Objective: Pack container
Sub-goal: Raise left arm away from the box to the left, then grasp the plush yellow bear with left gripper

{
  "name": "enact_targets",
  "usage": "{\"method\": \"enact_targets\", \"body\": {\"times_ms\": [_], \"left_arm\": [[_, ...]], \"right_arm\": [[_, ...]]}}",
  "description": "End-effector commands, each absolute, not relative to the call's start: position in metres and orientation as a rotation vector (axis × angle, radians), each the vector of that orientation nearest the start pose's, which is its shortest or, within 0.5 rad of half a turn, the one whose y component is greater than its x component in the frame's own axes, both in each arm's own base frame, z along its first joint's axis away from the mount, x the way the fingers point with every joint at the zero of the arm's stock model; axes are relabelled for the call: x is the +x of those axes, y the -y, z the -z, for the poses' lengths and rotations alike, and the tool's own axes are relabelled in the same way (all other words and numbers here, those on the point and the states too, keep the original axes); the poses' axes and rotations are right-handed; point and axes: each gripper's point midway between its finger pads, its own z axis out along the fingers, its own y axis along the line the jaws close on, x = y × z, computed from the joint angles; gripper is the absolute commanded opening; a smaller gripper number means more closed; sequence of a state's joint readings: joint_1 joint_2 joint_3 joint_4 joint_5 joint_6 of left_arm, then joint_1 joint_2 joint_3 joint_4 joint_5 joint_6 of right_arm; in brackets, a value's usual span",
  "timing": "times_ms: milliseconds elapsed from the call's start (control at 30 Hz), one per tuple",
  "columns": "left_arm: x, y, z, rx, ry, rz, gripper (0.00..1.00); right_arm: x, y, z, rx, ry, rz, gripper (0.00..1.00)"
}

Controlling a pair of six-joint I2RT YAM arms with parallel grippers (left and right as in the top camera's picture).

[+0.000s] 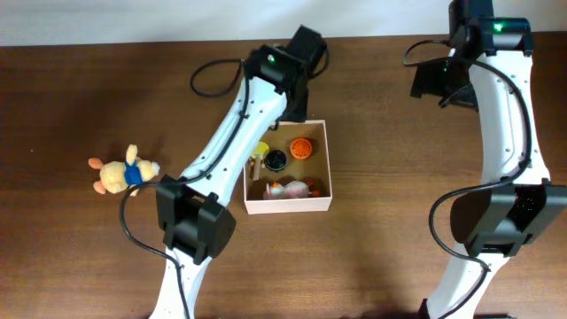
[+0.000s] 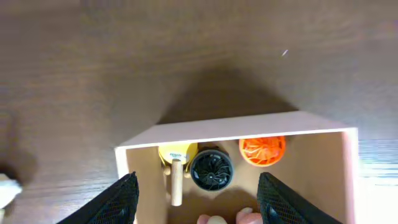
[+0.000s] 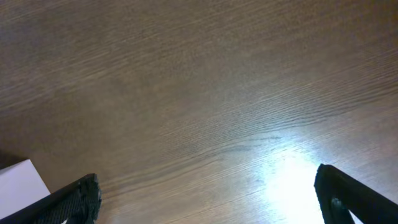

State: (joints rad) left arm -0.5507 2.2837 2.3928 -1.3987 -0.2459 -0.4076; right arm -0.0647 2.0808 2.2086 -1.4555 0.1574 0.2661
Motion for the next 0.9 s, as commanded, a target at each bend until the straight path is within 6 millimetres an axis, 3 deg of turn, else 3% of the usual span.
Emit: {"method": "enact_targets", "body": {"times_ms": [0,133,300,433,600,867], "left_arm": [[0.461,0.193,-0.192,0.047,-2.717,-0.19,0.63],[0.466,0.148,-0.192,-0.095,-2.75,-0.25,0.63],[0.467,0.077,-0.189,-0.29,-2.791,-0.359,0.63],[0.457,0.028,-0.189,-0.383,-2.814,-0.509,0.65],[0.439,-0.006,-0.174,-0.363,-2.931,-0.59,0.69],[0.403,-0.046,-0.127,-0.394,-3.1,-0.801,0.7]], "right_arm": [[0.441,0.058,-0.209,0.52,-2.797,0.199,0.99],[0.441,0.058,-0.209,0.52,-2.797,0.199,0.99],[0.441,0.058,-0.209,0.52,-2.797,0.199,0.99],[0.441,0.058,-0.209,0.52,-2.797,0.199,0.99],[0.441,0.058,-0.209,0.52,-2.797,0.199,0.99],[0.441,0.058,-0.209,0.52,-2.798,0.199,0.99]]}}
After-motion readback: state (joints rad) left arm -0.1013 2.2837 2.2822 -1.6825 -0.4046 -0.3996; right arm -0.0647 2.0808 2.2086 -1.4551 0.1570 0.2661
